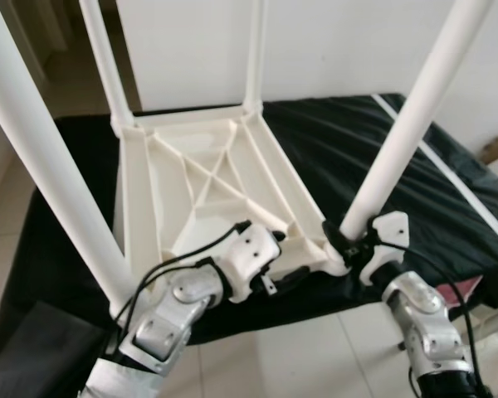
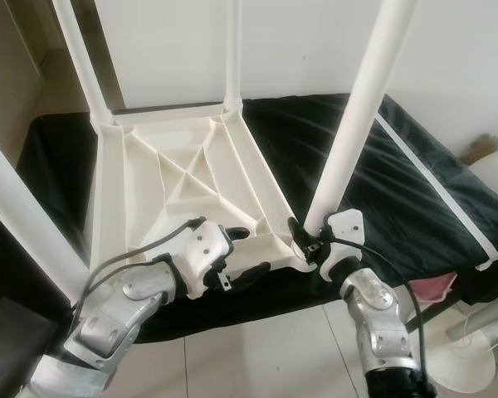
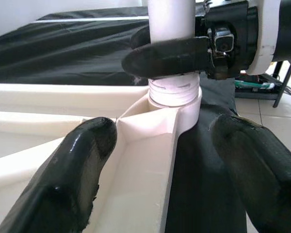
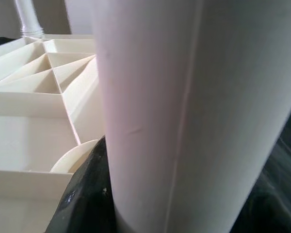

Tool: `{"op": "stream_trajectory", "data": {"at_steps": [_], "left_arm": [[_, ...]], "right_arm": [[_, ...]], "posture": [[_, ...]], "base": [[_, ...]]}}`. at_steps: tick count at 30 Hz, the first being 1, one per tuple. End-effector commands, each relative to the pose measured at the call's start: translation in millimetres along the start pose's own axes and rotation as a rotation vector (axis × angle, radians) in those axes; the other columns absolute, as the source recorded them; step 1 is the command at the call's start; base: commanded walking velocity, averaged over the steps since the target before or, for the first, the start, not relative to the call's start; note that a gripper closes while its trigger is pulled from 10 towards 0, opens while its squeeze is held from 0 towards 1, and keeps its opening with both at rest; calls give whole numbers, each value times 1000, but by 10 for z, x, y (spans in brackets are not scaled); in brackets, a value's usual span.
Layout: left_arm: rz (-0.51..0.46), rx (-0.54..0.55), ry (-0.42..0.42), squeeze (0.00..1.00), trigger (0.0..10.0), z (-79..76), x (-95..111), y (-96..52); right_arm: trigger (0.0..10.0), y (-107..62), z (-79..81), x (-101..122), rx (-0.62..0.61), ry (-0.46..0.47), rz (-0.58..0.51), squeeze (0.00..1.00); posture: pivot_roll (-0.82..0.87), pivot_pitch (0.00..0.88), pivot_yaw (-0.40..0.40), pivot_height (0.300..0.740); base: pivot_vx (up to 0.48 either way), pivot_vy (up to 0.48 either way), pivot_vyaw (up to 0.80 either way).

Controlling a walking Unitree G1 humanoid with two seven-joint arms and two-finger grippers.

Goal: Building children table

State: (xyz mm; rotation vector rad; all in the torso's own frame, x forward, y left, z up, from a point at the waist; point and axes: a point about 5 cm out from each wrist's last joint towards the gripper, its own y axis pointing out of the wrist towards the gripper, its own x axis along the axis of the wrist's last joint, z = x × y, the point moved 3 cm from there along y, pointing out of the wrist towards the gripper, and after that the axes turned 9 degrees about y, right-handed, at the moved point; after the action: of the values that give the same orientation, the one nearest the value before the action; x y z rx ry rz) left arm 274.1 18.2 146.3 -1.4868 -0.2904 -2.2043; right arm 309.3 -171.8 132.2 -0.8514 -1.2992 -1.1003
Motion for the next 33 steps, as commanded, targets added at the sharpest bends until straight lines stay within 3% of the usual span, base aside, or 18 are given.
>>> {"op": "stream_trajectory", "data": {"at_steps": [1, 3, 12, 16, 24, 33], "left_arm": [[-12, -76, -1, 0, 10000, -91, 24, -2], [-13, -83, -6, 0, 10000, -107, 26, -1], [-11, -88, -12, 0, 10000, -113, 24, -4], [-15, -88, -17, 0, 10000, -126, 32, 9], [-23, -85, -20, 0, 10000, -136, 47, 35], [-33, -84, -22, 0, 10000, -115, 69, 33]], "right_arm": [[10000, -35, -90, 11, -82, -7, -7, 0], [10000, -58, -109, 11, -167, 12, -33, 0], [10000, -83, -43, -23, -300, 52, -58, 0], [10000, -56, 92, -103, -402, 79, -42, 0], [10000, -38, 239, -204, -459, 117, -11, 0], [10000, -49, 213, -167, -489, 117, -28, 0]], "posture": [[-21, 42, -51, 740], [-22, 43, -49, 740], [-21, 40, -51, 740], [-23, 34, -59, 740], [-18, 24, -71, 740], [-19, 11, -68, 740]], "base": [[0, 0, 0], [0, 0, 0], [0, 0, 0], [0, 0, 0], [0, 0, 0], [0, 0, 0]]}}
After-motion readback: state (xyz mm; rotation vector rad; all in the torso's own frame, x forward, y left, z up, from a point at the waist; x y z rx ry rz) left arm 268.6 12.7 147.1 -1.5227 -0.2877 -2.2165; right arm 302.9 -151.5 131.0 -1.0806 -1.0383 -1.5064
